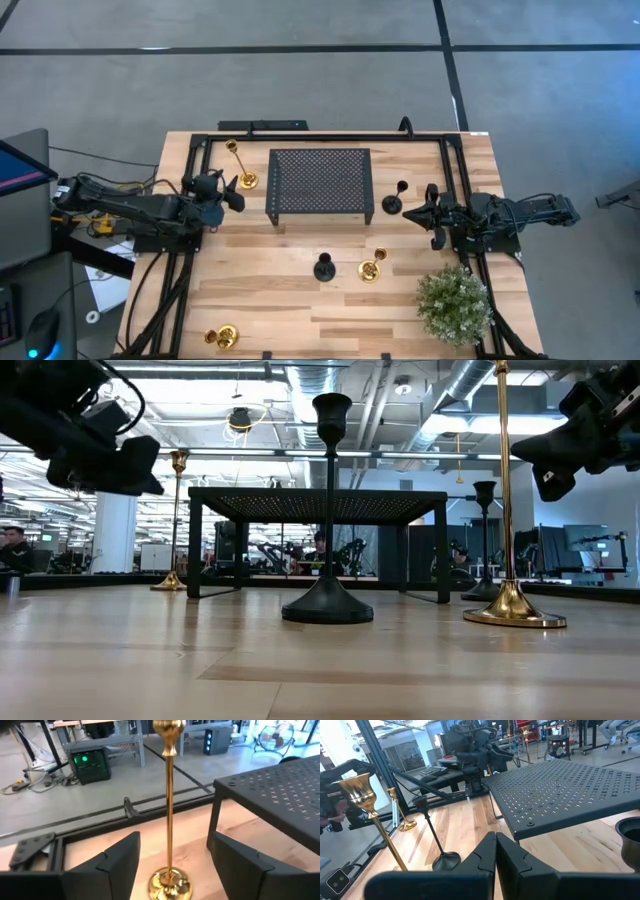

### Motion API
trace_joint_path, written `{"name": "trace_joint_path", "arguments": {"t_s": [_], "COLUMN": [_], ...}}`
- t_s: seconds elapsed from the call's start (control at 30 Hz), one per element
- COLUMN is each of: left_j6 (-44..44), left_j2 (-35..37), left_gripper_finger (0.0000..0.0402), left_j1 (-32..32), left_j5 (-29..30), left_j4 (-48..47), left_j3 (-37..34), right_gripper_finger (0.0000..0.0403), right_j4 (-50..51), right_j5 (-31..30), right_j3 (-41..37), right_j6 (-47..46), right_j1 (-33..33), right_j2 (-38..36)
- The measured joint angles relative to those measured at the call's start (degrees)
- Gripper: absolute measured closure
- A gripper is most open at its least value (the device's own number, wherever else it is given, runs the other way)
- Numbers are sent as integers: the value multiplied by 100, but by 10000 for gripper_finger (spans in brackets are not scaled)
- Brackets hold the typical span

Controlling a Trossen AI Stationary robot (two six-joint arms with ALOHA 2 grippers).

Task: Pick & Place candle stick holders
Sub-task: Put the top left gold candle holder on the shelf

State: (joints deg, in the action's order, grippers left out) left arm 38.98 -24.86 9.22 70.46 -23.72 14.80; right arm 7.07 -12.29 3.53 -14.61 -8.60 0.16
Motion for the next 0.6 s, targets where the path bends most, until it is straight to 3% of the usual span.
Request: {"name": "trace_joint_path", "arguments": {"t_s": [0.3,0.47,0.6], "left_j6": [-15,-50,-558], "left_j2": [-158,-571,-999], "left_gripper_finger": [147,153,156], "left_j1": [-179,-189,-190], "left_j5": [2,3,84], "left_j4": [862,1264,1907], "left_j3": [-201,-203,-205], "right_gripper_finger": [403,403,403], "right_j4": [2,2,2], "right_j5": [0,0,-3], "right_j3": [0,-2,-2], "right_j6": [2,2,4], "right_j1": [0,0,0], "right_j2": [0,0,0]}}
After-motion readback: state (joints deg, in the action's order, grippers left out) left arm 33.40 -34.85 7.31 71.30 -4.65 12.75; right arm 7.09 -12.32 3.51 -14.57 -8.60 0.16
